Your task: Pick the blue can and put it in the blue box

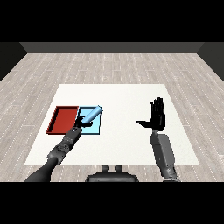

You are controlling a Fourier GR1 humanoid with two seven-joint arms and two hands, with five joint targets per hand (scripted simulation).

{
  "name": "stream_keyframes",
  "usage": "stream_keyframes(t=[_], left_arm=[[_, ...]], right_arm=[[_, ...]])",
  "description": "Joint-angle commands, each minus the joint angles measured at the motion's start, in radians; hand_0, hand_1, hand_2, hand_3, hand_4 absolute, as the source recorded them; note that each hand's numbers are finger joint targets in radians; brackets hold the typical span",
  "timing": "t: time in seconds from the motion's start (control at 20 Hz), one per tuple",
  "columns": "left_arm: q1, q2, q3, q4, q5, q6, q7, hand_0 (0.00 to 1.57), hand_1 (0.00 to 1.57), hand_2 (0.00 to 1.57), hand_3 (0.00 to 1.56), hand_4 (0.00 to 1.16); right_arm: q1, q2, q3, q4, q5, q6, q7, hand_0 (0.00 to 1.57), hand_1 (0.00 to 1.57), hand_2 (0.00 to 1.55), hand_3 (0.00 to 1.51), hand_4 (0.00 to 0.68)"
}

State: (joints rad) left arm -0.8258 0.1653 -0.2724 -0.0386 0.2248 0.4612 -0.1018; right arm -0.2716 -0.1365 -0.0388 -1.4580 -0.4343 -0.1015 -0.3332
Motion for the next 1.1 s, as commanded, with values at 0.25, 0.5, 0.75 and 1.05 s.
stream_keyframes(t=[0.25,0.5,0.75,1.05], left_arm=[[0.036,-0.004,0.054,-0.034,0.025,0.199,-0.133,0.00,0.00,0.00,0.00,0.00],[-0.002,-0.002,0.106,-0.117,0.057,0.284,-0.275,0.00,0.00,0.00,0.00,0.00],[0.047,-0.001,0.171,-0.334,0.126,0.059,-0.519,0.00,0.00,0.00,0.00,0.00],[0.146,-0.036,0.141,-0.577,0.153,-0.147,-0.650,0.00,0.00,0.00,0.00,0.00]], right_arm=[[-0.001,0.021,-0.001,-0.025,-0.023,0.027,-0.008,0.00,0.00,0.00,0.00,0.000],[-0.010,0.020,0.003,-0.017,-0.021,0.035,-0.005,0.00,0.00,0.00,0.00,0.000],[0.024,0.011,0.023,-0.057,-0.012,0.047,0.008,0.00,0.00,0.00,0.00,0.000],[0.062,0.001,0.047,0.002,0.017,0.084,-0.011,0.00,0.00,0.00,0.00,0.000]])
